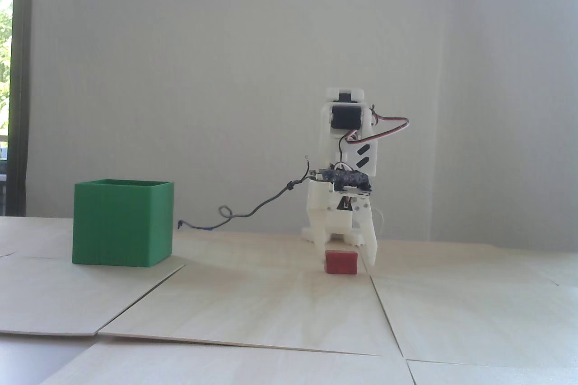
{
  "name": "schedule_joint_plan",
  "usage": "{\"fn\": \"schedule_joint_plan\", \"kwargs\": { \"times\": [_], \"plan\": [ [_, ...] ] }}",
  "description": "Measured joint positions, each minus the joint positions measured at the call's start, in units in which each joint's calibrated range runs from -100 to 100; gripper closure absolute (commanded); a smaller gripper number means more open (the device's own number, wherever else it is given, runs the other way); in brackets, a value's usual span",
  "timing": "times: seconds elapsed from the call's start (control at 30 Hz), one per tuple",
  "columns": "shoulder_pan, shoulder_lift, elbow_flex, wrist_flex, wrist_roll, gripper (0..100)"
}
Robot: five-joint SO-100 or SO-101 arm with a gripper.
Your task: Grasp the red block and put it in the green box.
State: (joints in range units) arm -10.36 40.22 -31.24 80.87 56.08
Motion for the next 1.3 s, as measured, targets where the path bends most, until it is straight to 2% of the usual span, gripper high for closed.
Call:
{"fn": "schedule_joint_plan", "kwargs": {
  "times": [0.17,0.23,0.57,0.9,1.07,1.3],
  "plan": [
    [0.0,0.0,0.0,0.0,0.0,100],
    [0.0,0.0,0.0,0.0,0.0,97],
    [0.0,0.0,0.0,0.3,-0.2,98],
    [0.1,-5.6,-7.5,8.7,-8.3,98],
    [5.3,-14.6,-9.7,10.9,-9.1,98],
    [19.5,-24.2,-9.7,14.1,-9.0,98]
  ]
}}
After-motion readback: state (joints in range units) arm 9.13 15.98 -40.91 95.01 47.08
